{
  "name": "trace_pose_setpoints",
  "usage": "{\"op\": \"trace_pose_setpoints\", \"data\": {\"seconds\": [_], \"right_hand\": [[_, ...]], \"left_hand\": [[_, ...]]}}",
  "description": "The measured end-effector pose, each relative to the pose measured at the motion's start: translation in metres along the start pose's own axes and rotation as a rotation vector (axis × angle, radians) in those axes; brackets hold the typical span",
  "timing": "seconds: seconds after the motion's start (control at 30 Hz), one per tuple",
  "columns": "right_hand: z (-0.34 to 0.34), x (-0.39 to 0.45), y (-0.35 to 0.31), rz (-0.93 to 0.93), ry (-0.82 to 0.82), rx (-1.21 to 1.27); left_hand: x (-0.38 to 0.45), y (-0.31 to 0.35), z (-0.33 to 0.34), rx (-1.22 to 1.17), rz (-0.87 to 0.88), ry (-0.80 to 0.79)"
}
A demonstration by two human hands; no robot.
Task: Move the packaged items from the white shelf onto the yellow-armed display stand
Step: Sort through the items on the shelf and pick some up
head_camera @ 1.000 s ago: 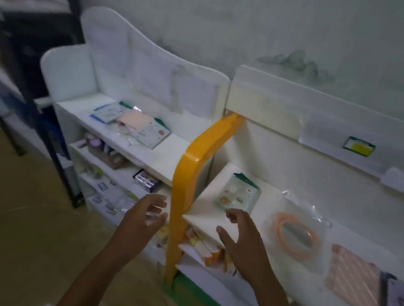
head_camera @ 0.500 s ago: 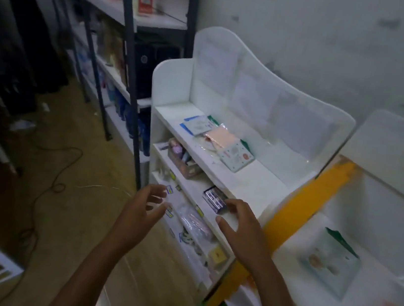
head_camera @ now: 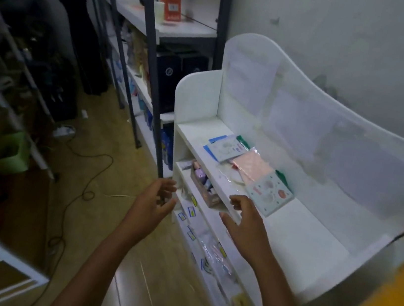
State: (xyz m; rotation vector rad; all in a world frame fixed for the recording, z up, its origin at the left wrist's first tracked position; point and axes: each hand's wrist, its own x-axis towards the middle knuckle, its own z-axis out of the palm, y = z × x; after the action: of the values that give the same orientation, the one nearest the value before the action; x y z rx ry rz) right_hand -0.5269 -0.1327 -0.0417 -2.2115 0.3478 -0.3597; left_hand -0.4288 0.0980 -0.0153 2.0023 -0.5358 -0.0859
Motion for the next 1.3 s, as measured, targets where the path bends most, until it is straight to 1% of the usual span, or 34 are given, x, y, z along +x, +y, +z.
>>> {"op": "trace_pose_setpoints", "data": {"seconds": [0.2, 0.4, 0.63, 0.73, 0.97, 1.13, 1.3], "right_hand": [[0.024, 0.055, 0.007, 0.05, -0.026, 0.034], [0.046, 0.112, 0.016, 0.126, -0.018, 0.004], [0.064, 0.194, 0.004, 0.205, 0.059, -0.058], [0.069, 0.216, 0.002, 0.252, 0.107, -0.081], [0.063, 0.236, 0.02, 0.393, 0.199, -0.108], [0.049, 0.26, 0.04, 0.455, 0.235, -0.108], [0.04, 0.281, 0.059, 0.44, 0.222, -0.118]], "left_hand": [[0.057, -0.025, 0.003, 0.004, -0.036, -0.022], [0.133, -0.064, 0.0, -0.033, -0.006, -0.106], [0.234, -0.104, -0.004, -0.081, 0.01, -0.267], [0.271, -0.116, 0.004, -0.12, 0.003, -0.334], [0.332, -0.119, 0.04, -0.131, 0.004, -0.484], [0.368, -0.109, 0.072, -0.098, 0.0, -0.492], [0.393, -0.104, 0.097, -0.015, -0.024, -0.537]]}}
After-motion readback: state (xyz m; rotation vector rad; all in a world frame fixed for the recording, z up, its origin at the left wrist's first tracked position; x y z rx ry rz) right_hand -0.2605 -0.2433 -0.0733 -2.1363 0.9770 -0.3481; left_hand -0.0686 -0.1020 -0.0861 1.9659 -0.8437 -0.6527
